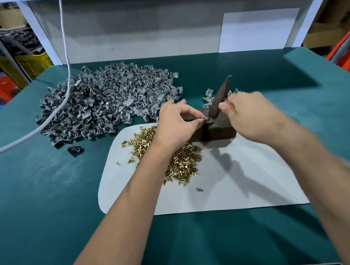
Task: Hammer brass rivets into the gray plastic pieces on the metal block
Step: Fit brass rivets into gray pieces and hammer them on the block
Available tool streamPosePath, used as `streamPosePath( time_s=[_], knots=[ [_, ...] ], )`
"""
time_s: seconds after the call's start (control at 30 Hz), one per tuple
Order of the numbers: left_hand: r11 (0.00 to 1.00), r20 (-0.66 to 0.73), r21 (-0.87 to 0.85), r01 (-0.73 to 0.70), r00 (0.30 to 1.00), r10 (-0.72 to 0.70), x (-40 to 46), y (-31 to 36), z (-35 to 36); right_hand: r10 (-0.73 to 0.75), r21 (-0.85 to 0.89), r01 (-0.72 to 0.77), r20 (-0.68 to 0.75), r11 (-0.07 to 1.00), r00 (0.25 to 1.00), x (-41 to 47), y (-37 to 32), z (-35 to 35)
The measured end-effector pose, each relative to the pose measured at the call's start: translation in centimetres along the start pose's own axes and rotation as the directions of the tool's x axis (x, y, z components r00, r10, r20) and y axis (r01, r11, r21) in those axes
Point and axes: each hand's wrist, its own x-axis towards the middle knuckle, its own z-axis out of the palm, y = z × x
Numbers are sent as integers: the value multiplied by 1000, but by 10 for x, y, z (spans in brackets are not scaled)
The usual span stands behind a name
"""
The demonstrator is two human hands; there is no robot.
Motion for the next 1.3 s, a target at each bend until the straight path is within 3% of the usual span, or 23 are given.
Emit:
streamPosePath(
  time_s=[0.17, 0.27, 0.33, 0.47, 0.53, 0.6, 0.67, 0.77, 0.8, 0.9, 0.97, 1.3],
  knots=[
    [1000, 9, 0, -30, 999, 30, 1, -2, -1, -8, 76, 26, -236, 997, 972, 0, -1, -8],
    [999, 5, 7, -32, 999, 32, 1, -1, -1, -62, -35, 61, -15, 998, 998, -2, -9, 4],
    [1000, 0, 11, -16, 1000, 16, -1, 1, -1, -36, -76, 38, 30, 996, 999, 0, -6, -8],
    [1000, 2, 19, -5, 1000, 5, -1, 2, -2, -33, 14, 38, -271, 999, 962, -1, -6, -10],
    [999, 10, 31, -13, 1000, 13, -1, 1, -2, -114, -102, 100, -144, 990, 983, -1, -12, 4],
    [999, 19, 31, -10, 1000, 9, -1, 2, -1, -80, -108, 81, 11, 991, 997, -3, -12, 2],
    [1000, 6, 18, 2, 1000, -2, -2, 2, -2, -46, -102, 47, 17, 994, 999, 3, -5, -12],
    [1000, 6, -12, -11, 1000, 11, 1, -2, -1, -23, 40, 37, -300, 999, 954, 1, -4, -11],
    [1000, 6, -17, -12, 1000, 12, 1, -3, -1, -29, 58, 51, -331, 997, 943, -1, -7, -6],
    [1000, 3, -7, -18, 1000, 19, 1, -3, 0, -95, -49, 92, -83, 995, 992, -6, -9, 9],
    [1000, -8, 0, -6, 1000, 6, -1, -1, 0, -113, -111, 111, -15, 988, 993, -3, -5, 4],
    [998, 41, -34, 53, 998, -51, -5, 4, -2, 207, 70, -200, -118, 977, 971, -6, 46, 1]
  ],
)
